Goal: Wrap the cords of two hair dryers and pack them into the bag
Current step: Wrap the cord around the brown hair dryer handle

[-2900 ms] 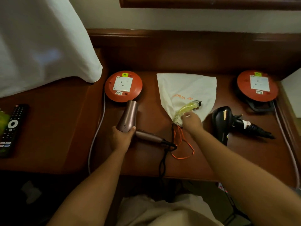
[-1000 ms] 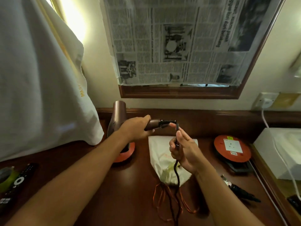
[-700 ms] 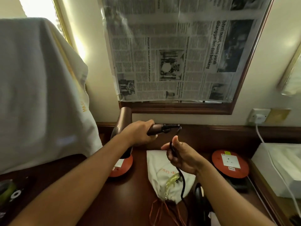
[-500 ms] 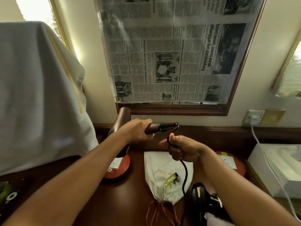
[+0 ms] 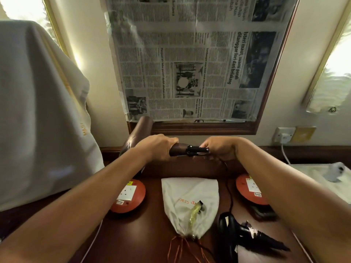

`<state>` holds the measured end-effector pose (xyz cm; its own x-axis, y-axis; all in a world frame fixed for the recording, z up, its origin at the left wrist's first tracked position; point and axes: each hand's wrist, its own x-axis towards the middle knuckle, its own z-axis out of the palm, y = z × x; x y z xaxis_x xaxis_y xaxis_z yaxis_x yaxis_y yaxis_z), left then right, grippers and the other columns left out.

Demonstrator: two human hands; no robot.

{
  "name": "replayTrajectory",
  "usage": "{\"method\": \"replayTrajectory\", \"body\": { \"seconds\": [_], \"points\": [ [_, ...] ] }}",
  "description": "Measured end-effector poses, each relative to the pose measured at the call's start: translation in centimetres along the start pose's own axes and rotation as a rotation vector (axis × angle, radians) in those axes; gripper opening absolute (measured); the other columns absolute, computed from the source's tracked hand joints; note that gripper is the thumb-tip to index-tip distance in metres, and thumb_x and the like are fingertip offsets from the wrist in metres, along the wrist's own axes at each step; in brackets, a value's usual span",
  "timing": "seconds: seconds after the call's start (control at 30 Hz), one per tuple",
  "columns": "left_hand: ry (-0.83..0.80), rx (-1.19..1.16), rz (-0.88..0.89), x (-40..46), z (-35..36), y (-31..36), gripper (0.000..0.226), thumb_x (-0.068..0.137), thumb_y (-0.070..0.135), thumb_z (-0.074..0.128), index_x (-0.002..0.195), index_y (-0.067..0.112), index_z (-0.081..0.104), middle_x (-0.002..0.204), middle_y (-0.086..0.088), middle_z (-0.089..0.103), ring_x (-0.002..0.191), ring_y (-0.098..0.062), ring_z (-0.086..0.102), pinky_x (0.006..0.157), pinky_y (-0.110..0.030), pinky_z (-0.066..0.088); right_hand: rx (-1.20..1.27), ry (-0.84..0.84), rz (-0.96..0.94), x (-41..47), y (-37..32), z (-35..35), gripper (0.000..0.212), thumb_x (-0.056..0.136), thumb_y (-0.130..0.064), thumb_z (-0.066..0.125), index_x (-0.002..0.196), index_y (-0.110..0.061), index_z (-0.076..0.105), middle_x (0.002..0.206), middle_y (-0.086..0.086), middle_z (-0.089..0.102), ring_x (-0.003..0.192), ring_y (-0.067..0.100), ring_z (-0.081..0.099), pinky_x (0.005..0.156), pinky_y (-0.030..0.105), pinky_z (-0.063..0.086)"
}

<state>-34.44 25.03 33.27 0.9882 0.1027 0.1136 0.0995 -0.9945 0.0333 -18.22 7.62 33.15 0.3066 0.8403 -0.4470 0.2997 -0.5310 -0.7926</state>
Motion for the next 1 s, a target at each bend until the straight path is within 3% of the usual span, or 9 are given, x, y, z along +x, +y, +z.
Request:
{"method": "replayTrajectory", "body": {
  "seconds": [0.1,0.23,0.4,0.57,0.7,0.83,1.0],
  "points": [
    [-0.026,0.045,0.009,0.0,-0.2,-0.4,0.024,0.081,0.043,0.063,0.097,0.029,0.052,0.099,-0.001,0.066,0.09,-0.024,0.062,0.075,-0.033,0.047,-0.044,0.046,-0.002,-0.2,-1.2,-0.1,0.023,0.096,-0.015,0.054,0.08,-0.013,0.07,0.049,-0.004,0.04,0.04,0.008,0.026,0.041,0.019,0.017],
    [-0.004,0.075,-0.015,-0.2,-0.1,-0.6,0.021,0.084,0.04,0.061,0.099,0.028,0.051,0.095,0.002,0.061,0.086,-0.022,0.059,0.071,-0.031,0.042,-0.089,0.22,-0.053,-0.2,-2.3,0.1,0.013,0.09,-0.016,0.064,0.089,-0.006,0.073,0.057,0.005,0.047,0.039,0.009,0.029,0.04,0.017,0.021],
    [0.036,0.057,-0.075,-0.1,0.1,-0.8,0.024,0.084,0.038,0.061,0.102,0.025,0.052,0.086,0.003,0.056,0.076,-0.021,0.055,0.066,-0.032,0.041,-0.176,0.429,-0.147,-1.0,-4.1,0.6,0.011,0.085,-0.014,0.069,0.084,-0.005,0.074,0.053,0.004,0.044,0.044,0.012,0.033,0.041,0.022,0.027],
    [0.035,0.026,-0.163,0.5,0.0,-0.9,0.027,0.08,0.041,0.062,0.1,0.025,0.052,0.094,-0.001,0.063,0.081,-0.023,0.06,0.072,-0.037,0.051,-0.175,0.551,-0.202,-1.5,-5.0,1.7,0.017,0.088,-0.01,0.06,0.081,-0.002,0.073,0.055,0.008,0.048,0.039,0.011,0.033,0.037,0.021,0.029],
    [0.033,0.02,-0.179,0.8,-0.3,-1.0,0.033,0.081,0.041,0.063,0.106,0.022,0.053,0.099,-0.002,0.061,0.086,-0.025,0.059,0.073,-0.037,0.049,-0.17,0.737,-0.227,-1.1,-4.6,3.3,0.023,0.091,-0.014,0.051,0.085,-0.005,0.071,0.06,0.003,0.055,0.049,0.012,0.043,0.046,0.024,0.034],
    [0.035,0.024,-0.199,0.9,-1.1,-1.3,0.035,0.078,0.042,0.064,0.104,0.02,0.055,0.099,-0.004,0.062,0.089,-0.027,0.061,0.078,-0.039,0.052,-0.057,0.857,-0.276,-0.5,-3.1,5.4,0.015,0.091,-0.01,0.048,0.098,-0.015,0.061,0.075,0.003,0.063,0.058,0.012,0.049,0.051,0.026,0.039],
    [0.031,0.083,-0.162,1.0,-2.2,-1.4,0.035,0.08,0.042,0.063,0.105,0.02,0.053,0.095,-0.003,0.06,0.087,-0.026,0.059,0.071,-0.036,0.045,0.434,0.75,-0.358,0.2,-0.4,9.3,0.01,0.098,-0.008,0.046,0.1,-0.011,0.055,0.069,0.005,0.059,0.047,0.009,0.043,0.041,0.025,0.035]
  ]
}}
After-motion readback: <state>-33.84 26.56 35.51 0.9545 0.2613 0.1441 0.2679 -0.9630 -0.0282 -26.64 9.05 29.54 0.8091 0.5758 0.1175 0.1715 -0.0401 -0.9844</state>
